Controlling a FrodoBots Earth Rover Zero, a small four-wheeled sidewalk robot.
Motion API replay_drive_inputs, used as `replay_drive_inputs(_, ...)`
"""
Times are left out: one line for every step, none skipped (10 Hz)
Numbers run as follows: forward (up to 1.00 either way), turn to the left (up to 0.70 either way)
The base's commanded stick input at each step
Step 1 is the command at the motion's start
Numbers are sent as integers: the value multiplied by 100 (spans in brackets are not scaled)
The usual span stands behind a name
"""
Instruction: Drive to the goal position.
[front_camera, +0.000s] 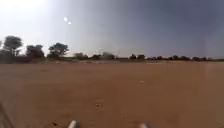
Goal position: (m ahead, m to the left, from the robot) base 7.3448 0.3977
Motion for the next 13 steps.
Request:
replay_drive_inputs(70, 0)
replay_drive_inputs(70, 0)
replay_drive_inputs(70, 0)
replay_drive_inputs(70, 0)
replay_drive_inputs(70, 0)
replay_drive_inputs(70, 0)
replay_drive_inputs(70, 0)
replay_drive_inputs(70, 0)
replay_drive_inputs(70, 0)
replay_drive_inputs(70, 0)
replay_drive_inputs(70, 0)
replay_drive_inputs(70, 0)
replay_drive_inputs(70, 0)
